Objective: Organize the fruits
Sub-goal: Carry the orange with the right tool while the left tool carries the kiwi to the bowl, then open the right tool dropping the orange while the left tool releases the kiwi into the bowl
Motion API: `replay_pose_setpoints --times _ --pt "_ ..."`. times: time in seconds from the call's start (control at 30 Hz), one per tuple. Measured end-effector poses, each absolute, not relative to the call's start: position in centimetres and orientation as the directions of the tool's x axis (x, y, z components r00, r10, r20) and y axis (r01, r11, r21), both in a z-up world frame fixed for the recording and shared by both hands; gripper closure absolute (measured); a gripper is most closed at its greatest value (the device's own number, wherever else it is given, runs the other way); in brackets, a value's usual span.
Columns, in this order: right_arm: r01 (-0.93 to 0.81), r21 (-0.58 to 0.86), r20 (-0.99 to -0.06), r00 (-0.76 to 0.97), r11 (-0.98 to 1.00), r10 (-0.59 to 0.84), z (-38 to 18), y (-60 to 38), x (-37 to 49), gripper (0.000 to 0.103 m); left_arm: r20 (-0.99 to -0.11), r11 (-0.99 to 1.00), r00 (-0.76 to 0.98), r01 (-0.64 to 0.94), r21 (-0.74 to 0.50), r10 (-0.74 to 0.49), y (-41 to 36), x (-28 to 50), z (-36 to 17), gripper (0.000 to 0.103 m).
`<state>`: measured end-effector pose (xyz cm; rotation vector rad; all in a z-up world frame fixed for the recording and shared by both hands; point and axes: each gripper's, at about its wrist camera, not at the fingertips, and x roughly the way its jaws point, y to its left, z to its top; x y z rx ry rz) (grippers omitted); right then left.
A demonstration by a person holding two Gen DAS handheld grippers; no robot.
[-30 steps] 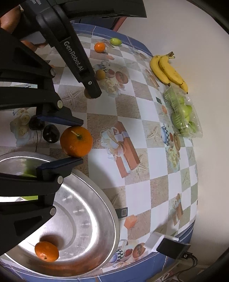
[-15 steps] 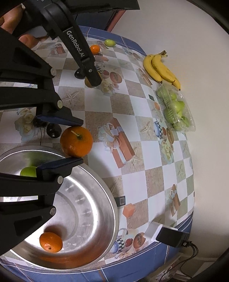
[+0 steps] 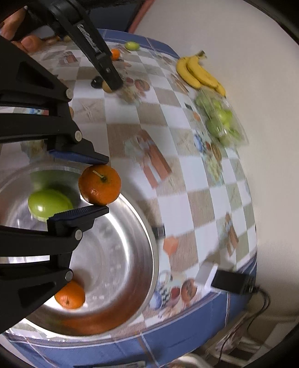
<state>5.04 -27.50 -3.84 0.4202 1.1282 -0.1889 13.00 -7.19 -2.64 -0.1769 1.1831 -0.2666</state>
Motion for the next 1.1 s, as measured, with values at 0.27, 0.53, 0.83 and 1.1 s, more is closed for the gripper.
replay_pose_setpoints --times 0.27,0.53,0.83,1.1 --pt "0.479 0.248 -0.911 0.410 0.842 0.035 -4.3 -32.2 3.2 0.066 -0.881 0.939 0.345 0.231 -0.254 -0.323 -11.1 11.2 -1.3 0.075" --pt "0.564 0.267 -0.912 0.410 0.781 0.015 -4.9 -36.1 1.3 0.065 -0.878 0.867 0.297 0.448 -0.218 -0.375 -18.3 7.7 -1.7 0.075" --pt "0.573 0.263 -0.915 0.404 0.776 0.011 -5.8 -37.4 1.0 0.065 -0.875 0.829 0.266 0.512 -0.227 -0.404 -21.3 6.9 -3.8 0.075" --pt "0.561 0.250 -0.927 0.375 0.789 0.027 -7.2 -36.8 1.6 0.065 -0.887 0.826 0.241 0.517 -0.227 -0.395 -21.8 6.6 -5.1 0.075"
